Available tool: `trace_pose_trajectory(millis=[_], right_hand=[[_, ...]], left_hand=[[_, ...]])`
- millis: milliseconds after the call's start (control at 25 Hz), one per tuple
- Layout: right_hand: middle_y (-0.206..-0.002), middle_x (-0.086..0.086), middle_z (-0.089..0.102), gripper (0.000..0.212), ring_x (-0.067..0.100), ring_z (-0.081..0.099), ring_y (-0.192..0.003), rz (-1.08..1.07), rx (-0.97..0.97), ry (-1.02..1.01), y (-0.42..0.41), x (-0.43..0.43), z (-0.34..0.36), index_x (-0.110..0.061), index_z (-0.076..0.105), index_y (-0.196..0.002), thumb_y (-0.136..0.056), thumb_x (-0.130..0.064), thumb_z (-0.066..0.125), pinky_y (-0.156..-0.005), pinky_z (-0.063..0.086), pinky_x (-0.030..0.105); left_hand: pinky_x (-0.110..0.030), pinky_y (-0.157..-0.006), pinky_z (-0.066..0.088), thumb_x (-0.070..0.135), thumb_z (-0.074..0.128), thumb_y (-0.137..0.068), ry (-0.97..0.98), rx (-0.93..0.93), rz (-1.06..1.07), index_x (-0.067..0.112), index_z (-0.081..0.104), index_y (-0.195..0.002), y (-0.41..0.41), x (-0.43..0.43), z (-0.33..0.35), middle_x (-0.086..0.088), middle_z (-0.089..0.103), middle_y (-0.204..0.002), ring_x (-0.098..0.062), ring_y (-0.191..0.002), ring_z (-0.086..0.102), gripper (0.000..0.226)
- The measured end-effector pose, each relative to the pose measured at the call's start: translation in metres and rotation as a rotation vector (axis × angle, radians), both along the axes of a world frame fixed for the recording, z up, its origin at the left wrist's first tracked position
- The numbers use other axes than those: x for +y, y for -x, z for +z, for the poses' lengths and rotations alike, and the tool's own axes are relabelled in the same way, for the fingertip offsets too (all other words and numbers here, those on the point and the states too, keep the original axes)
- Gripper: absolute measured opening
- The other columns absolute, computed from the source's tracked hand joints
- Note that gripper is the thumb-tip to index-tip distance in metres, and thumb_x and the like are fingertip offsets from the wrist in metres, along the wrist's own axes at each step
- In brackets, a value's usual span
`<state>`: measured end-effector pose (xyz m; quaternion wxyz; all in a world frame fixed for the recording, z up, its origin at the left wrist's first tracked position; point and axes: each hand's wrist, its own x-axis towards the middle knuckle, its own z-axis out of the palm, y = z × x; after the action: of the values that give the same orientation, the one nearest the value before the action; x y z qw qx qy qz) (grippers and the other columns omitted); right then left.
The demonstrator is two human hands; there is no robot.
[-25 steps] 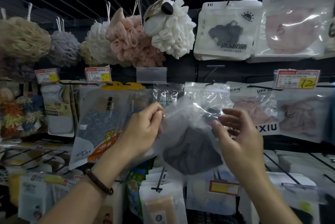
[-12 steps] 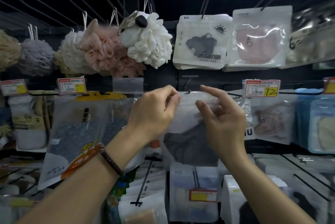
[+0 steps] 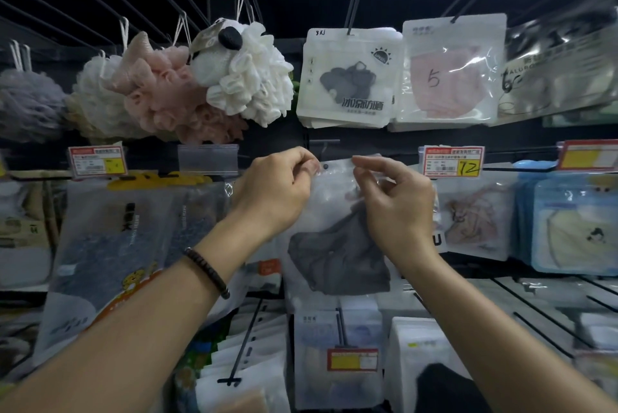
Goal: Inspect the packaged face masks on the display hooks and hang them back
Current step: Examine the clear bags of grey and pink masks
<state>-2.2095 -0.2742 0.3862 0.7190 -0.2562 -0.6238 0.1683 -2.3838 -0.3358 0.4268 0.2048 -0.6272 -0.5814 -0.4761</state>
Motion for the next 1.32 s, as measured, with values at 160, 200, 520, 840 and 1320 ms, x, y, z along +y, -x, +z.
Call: trace_pose_trajectory(millis=[160,200,520,840,1320], right_hand=[[-0.097,-0.012,0.08,0.013,0.017,0.078,-0.088,0.002,-0.04,0.045,0.0,0.007,0.002,-0.034,0.084,-0.105,-0.099,-0.027,0.076,-0.084,0.064,0.048],[-0.099,-0.012,0.081,0.012,0.016,0.078,-0.091,0.001,-0.071,0.059,0.001,0.01,0.001,-0.034,0.083,-0.107,-0.1,-0.029,0.075,-0.086,0.064,0.048],[-0.128,-0.01,0.053,0.047,0.006,0.062,-0.108,-0.067,-0.337,0.042,-0.003,0.015,-0.011,-0.034,0.069,-0.138,-0.095,-0.015,0.076,-0.108,0.053,0.036],[-0.151,0.009,0.035,0.067,0.023,0.049,-0.129,-0.316,-0.591,0.03,0.008,0.028,-0.018,-0.029,0.052,-0.156,-0.096,-0.012,0.076,-0.101,0.042,0.028],[-0.118,0.005,0.061,0.022,0.028,0.057,-0.11,-0.209,-0.677,-0.325,0.08,-0.016,-0.086,-0.014,0.072,-0.111,-0.09,-0.018,0.07,-0.087,0.054,0.049]], left_hand=[[-0.03,-0.061,0.046,0.047,0.055,-0.105,0.061,0.015,0.033,0.04,0.074,-0.101,0.003,0.007,0.006,0.017,0.067,-0.071,-0.01,-0.077,0.064,0.02],[-0.031,-0.062,0.044,0.047,0.055,-0.105,0.077,0.017,0.036,0.039,0.074,-0.101,0.004,0.01,0.005,0.017,0.066,-0.069,-0.01,-0.076,0.063,0.02],[-0.026,-0.078,0.045,0.031,0.067,-0.101,-0.008,-0.019,-0.064,0.023,0.073,-0.102,0.017,0.043,-0.009,0.004,0.063,-0.098,-0.011,-0.087,0.06,0.009],[-0.023,-0.085,0.043,0.025,0.07,-0.1,0.016,-0.134,-0.035,0.018,0.061,-0.126,0.031,0.057,-0.022,-0.001,0.056,-0.118,-0.014,-0.098,0.057,0.028],[-0.022,-0.073,0.058,0.028,0.075,-0.098,0.423,-0.089,-0.054,0.03,0.068,-0.099,0.127,-0.035,-0.078,0.009,0.072,-0.096,-0.005,-0.086,0.07,0.007]])
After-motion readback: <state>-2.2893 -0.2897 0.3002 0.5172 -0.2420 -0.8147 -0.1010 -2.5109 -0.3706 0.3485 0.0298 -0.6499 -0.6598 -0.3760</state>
